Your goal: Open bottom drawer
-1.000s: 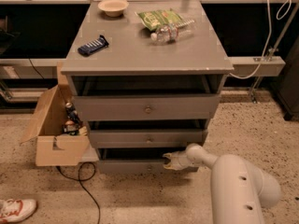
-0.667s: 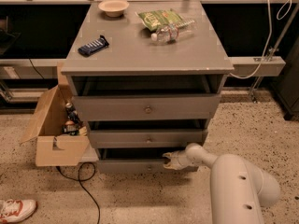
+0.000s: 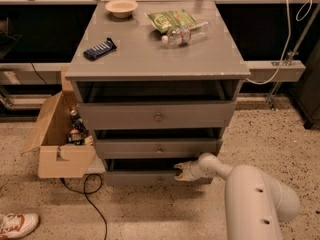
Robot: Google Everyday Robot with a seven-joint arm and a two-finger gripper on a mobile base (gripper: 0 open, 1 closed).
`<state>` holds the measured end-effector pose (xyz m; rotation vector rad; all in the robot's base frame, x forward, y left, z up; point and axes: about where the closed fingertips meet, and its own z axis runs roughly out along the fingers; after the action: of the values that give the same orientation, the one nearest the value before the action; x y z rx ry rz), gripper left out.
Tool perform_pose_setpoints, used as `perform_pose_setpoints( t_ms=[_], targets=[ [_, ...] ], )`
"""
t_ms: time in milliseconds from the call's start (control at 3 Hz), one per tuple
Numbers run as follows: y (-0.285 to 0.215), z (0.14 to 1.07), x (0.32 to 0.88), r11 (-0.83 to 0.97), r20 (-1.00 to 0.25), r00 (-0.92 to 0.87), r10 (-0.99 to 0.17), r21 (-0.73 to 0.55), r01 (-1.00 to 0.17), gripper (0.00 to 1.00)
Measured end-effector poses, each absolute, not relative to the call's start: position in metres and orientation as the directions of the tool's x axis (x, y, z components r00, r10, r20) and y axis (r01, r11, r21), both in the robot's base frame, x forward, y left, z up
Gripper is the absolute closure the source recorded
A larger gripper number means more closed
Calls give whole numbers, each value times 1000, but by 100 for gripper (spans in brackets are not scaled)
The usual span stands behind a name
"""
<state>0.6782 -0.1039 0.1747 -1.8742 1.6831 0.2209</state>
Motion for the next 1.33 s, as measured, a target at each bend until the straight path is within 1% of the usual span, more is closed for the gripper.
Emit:
perform_pose_setpoints(
  t_ms=[333, 667, 1333],
  targets=[
    [-104, 175, 678, -13, -501, 181, -847, -321, -947, 10],
    [-103, 174, 677, -17, -498, 182, -848, -318, -948, 0],
    [-97, 166, 671, -74, -455, 193, -870, -265, -961, 0]
  ],
)
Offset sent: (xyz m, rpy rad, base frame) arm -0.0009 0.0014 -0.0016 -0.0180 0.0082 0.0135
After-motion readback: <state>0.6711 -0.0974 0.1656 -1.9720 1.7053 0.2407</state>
